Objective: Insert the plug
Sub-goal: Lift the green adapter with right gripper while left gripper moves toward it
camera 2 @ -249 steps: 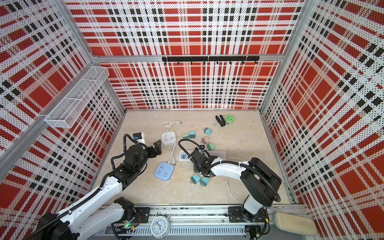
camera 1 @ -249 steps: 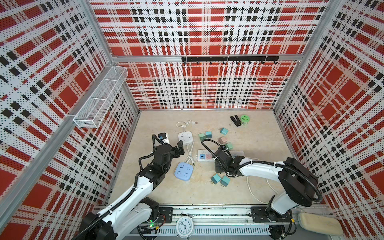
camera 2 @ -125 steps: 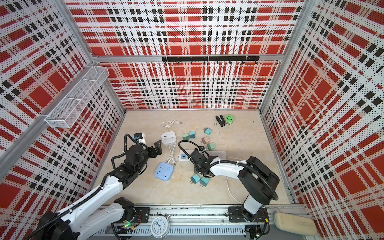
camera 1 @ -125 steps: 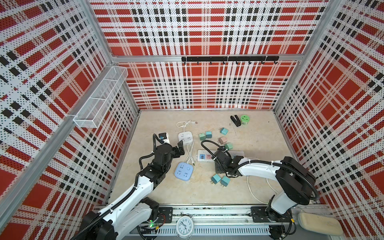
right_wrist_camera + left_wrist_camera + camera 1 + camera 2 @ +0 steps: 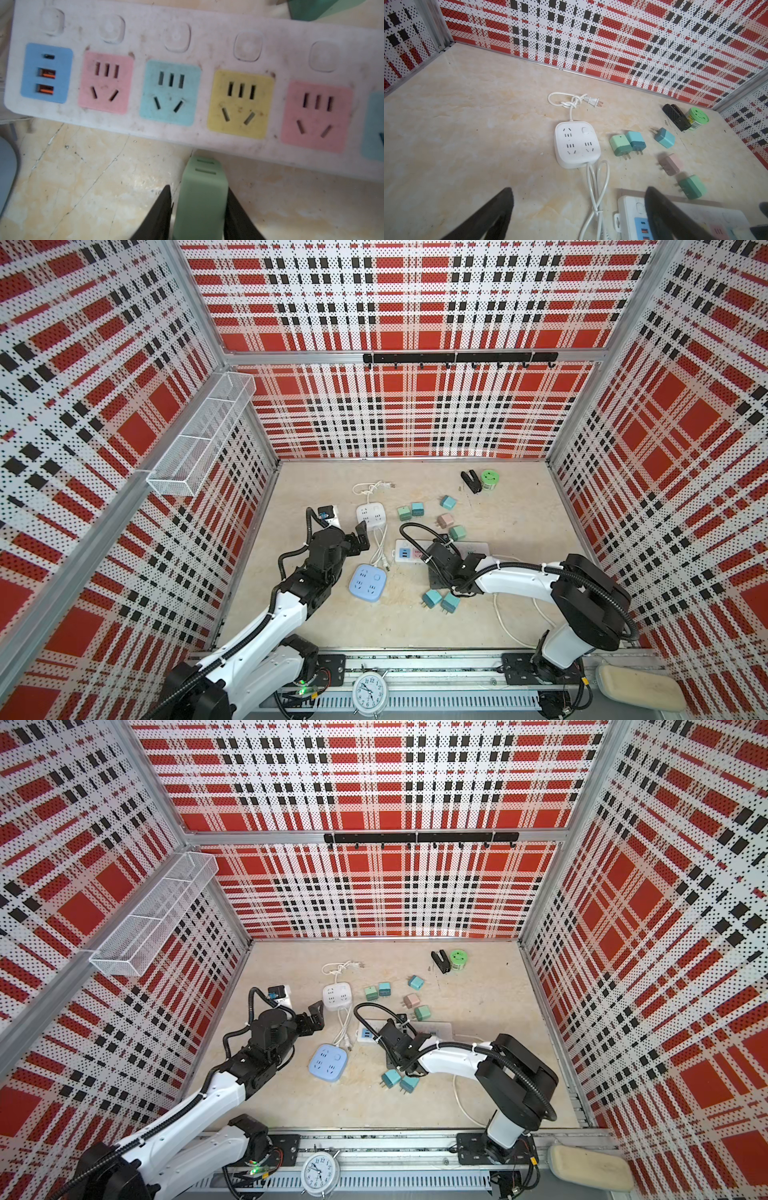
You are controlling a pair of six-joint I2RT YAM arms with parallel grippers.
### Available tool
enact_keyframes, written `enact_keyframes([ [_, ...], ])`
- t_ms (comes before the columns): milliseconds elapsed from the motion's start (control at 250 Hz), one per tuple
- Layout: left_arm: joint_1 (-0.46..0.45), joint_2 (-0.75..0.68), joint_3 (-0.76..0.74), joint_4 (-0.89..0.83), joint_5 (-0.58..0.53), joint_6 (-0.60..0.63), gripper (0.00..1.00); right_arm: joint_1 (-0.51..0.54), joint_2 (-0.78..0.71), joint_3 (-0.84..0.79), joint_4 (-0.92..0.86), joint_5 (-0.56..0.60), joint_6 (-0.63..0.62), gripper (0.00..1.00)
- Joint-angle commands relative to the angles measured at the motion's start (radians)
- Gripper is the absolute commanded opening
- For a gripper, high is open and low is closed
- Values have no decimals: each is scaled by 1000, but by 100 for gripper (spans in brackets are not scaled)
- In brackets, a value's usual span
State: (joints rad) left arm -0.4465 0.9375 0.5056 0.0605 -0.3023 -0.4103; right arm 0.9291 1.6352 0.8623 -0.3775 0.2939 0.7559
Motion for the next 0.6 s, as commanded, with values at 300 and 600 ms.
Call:
enact_keyframes([
  [300, 5, -3, 10, 26, 0, 4, 99, 24, -7, 4, -5, 29, 26, 36],
  [600, 6, -2, 9, 25, -2, 2, 99, 25, -14, -2, -4, 43, 23, 25],
])
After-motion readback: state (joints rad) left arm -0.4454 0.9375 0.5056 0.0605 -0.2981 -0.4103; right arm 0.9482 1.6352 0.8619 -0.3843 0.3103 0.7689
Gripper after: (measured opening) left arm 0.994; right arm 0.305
